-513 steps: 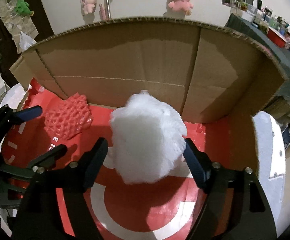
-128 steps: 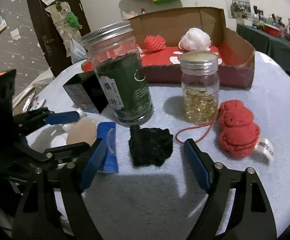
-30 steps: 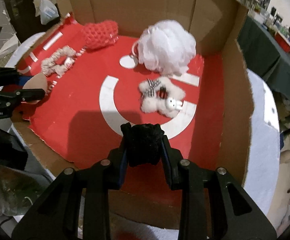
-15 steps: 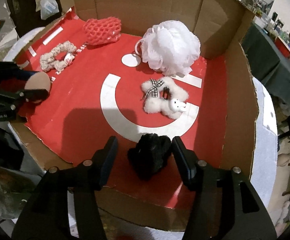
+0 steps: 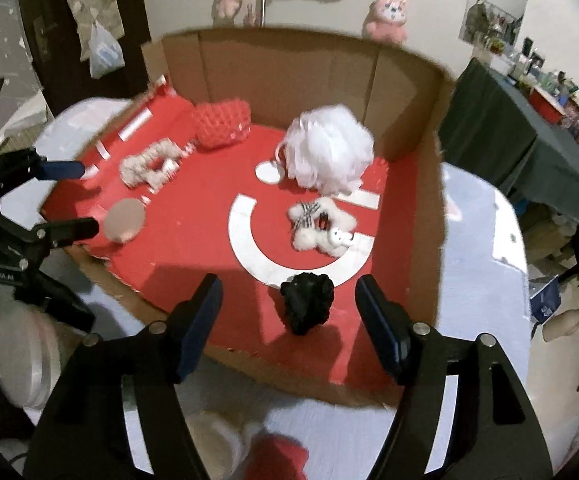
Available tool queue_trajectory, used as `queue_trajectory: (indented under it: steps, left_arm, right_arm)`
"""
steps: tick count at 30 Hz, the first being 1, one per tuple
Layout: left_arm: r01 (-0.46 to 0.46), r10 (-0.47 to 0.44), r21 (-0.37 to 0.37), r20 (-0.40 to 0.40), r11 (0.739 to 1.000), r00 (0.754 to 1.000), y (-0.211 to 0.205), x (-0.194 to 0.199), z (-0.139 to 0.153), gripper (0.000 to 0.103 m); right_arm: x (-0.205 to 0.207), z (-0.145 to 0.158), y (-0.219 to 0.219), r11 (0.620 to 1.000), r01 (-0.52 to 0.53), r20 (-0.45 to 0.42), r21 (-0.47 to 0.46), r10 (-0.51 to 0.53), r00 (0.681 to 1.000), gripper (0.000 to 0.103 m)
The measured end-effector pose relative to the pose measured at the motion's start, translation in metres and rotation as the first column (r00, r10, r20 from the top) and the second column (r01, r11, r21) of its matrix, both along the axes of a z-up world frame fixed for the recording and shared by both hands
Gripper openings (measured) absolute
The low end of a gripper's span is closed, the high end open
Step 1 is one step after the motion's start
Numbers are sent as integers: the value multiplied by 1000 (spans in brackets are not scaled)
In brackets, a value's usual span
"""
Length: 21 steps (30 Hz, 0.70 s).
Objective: Organize soft objects
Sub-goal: 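Move both tools back toward the items on the table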
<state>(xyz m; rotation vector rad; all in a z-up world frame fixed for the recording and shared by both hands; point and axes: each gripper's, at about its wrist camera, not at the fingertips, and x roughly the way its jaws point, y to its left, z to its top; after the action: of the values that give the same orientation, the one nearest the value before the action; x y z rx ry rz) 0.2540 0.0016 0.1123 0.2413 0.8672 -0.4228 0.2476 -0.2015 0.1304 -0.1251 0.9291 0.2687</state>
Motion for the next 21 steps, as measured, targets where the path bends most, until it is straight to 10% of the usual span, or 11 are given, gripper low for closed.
queue_trajectory:
  steps: [12, 21]
  left_arm:
    - [-55, 93, -159, 243, 986, 965, 18, -111, 70, 103]
    - [-88, 175, -238, 373, 967, 911, 21, -193, 74, 103]
  right_arm:
    - [-114, 78, 3, 994, 28, 256, 109, -56, 965, 91]
    - [-200, 76, 19, 993, 97, 423, 69, -117, 899, 97]
